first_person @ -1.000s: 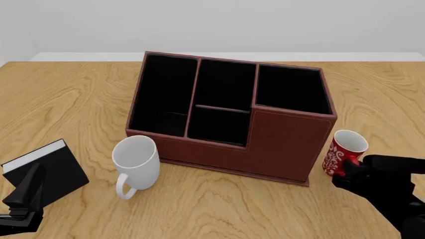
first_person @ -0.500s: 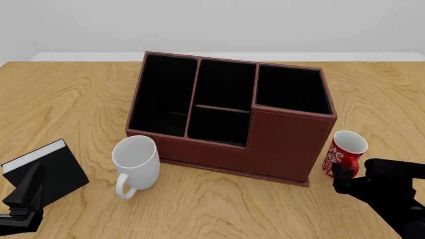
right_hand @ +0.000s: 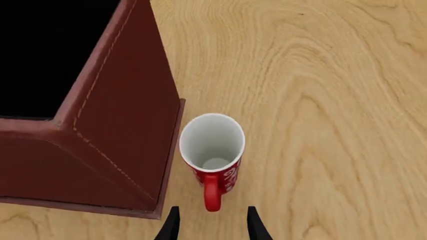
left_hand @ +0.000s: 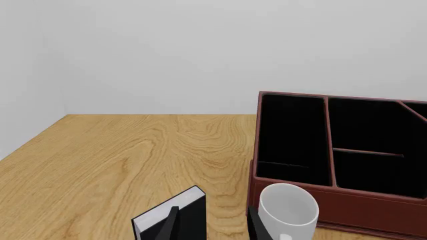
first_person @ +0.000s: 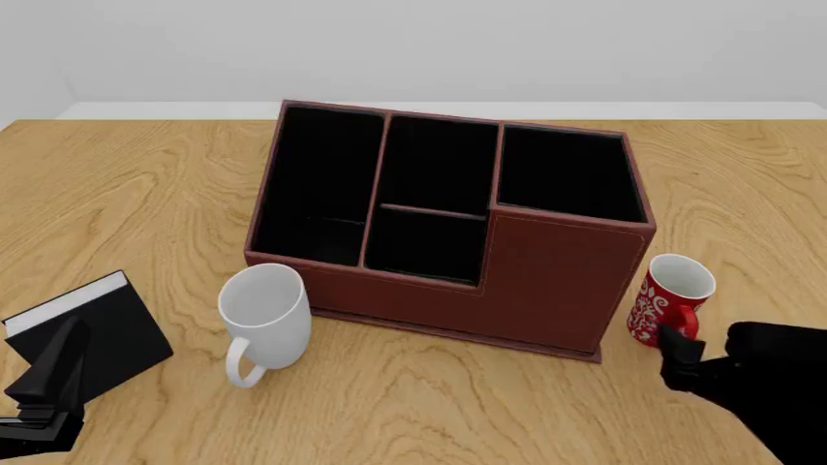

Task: Pick up the red mug and place it to the right of the caddy.

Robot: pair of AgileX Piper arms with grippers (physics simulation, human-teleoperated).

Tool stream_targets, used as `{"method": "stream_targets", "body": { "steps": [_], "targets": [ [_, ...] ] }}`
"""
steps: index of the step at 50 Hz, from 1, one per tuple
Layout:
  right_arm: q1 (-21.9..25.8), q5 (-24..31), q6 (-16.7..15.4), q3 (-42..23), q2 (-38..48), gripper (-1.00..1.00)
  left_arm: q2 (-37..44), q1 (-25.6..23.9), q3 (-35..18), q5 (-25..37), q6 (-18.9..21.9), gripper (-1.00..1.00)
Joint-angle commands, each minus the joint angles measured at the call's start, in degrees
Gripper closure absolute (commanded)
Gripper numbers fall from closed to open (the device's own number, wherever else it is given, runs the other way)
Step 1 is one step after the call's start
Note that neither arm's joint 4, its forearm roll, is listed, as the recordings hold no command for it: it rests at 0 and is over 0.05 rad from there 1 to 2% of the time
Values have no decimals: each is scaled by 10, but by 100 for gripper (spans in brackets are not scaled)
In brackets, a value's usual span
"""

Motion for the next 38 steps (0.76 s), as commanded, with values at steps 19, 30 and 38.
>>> {"method": "stream_targets", "body": {
  "steps": [19,30,38],
  "targets": [
    [31,626,-19,-65,-643,-100,0,0,0,0,0,-100],
    [49,686,-30,-163,-644,-100,0,0,0,0,0,-100],
    [61,737,-43,-240,-644,-100,0,0,0,0,0,-100]
  ]
}}
